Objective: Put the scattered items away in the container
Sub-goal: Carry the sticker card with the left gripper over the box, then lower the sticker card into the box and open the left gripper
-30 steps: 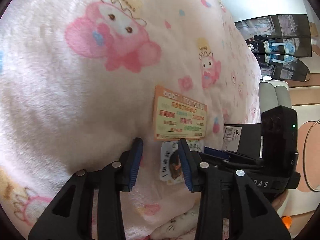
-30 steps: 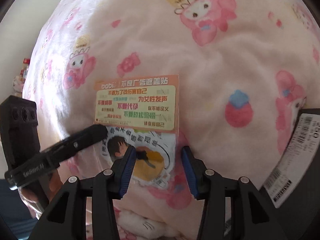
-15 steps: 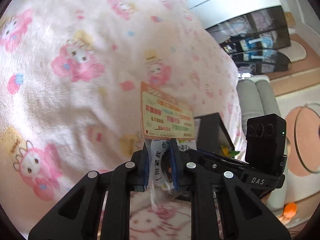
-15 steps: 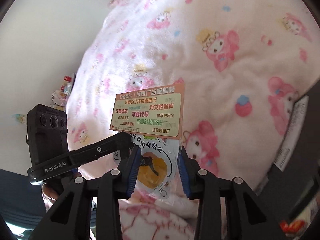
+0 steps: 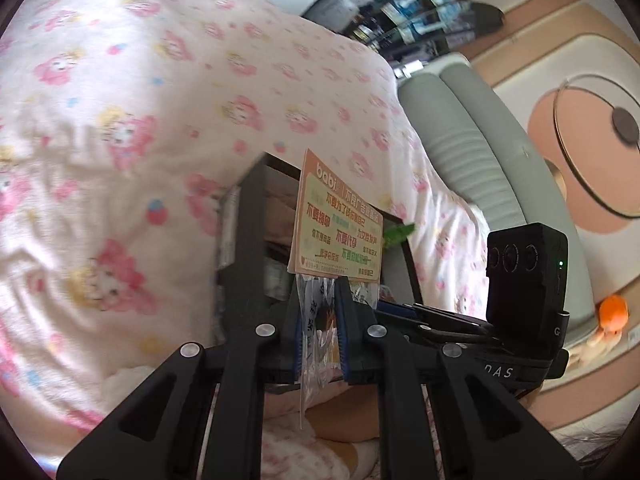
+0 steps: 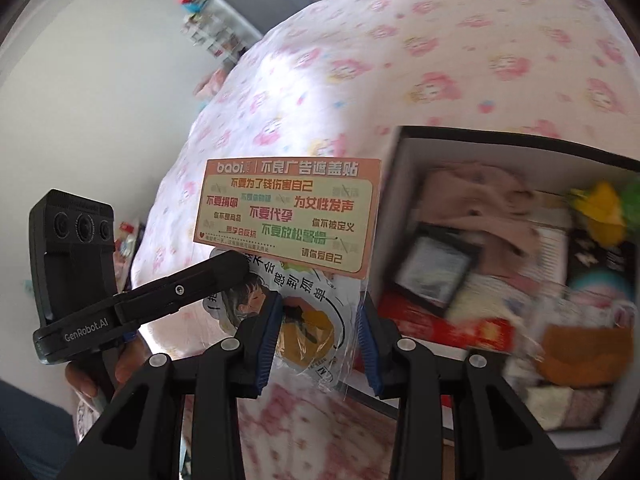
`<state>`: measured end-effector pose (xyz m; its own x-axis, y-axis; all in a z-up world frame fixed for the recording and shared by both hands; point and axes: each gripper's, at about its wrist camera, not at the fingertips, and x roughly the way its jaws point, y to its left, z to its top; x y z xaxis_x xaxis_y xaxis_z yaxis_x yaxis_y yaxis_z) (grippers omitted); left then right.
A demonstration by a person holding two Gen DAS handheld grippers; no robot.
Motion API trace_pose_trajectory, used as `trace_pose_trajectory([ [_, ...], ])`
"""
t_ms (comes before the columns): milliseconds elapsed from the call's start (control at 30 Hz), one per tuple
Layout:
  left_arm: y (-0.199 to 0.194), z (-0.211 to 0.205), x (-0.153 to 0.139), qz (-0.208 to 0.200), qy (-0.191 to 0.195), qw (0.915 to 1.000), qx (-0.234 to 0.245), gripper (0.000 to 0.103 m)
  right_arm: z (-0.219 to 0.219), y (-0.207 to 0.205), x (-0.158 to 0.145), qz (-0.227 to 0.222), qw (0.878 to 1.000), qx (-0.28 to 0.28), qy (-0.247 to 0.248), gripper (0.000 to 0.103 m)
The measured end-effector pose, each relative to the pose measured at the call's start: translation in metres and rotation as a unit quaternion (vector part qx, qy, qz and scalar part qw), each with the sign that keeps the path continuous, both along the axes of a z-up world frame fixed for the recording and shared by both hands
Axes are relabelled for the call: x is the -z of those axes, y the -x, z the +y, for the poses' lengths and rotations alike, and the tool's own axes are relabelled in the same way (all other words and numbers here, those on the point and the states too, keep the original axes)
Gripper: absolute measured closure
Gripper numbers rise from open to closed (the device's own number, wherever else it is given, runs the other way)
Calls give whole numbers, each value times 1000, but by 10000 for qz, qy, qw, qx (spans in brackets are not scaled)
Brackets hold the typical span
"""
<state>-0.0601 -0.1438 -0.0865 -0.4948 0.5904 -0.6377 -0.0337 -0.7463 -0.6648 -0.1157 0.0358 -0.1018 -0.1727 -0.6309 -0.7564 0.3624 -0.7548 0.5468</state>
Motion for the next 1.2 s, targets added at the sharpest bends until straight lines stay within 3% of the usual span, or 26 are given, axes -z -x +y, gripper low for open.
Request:
trace_pose_trajectory([
  [167,28,64,10,-92,-269,9974,657,91,55,0,9,-60,9988,487,15,68],
  [300,45,114,22,-65,-162,9936,1118,91,96,-1,13,-58,9956,933,-54,68],
  [400,46,131,33,-126,-232,9907,1335,91,117,-6,19,-73,9928,1185,-160,68],
  [567,45,145,51,-289,35,9884,1489,90,136,-17,34,-236,9903,1358,-178,69],
  [767,46,146,62,-410,447,9893,1329,84,131,-13,50,-354,9902,1325,-248,69],
  [933,47,145,69,-577,1320,9845,1000,72,124,-12,56,-242,9876,1353,-753,69],
  [1100,42,121,58,-301,1398,9886,475,72,124,-19,55,-124,9854,1431,-914,69],
  [1200,39,116,52,-162,1384,9898,304,73,119,-21,53,111,9805,1501,-1260,69],
])
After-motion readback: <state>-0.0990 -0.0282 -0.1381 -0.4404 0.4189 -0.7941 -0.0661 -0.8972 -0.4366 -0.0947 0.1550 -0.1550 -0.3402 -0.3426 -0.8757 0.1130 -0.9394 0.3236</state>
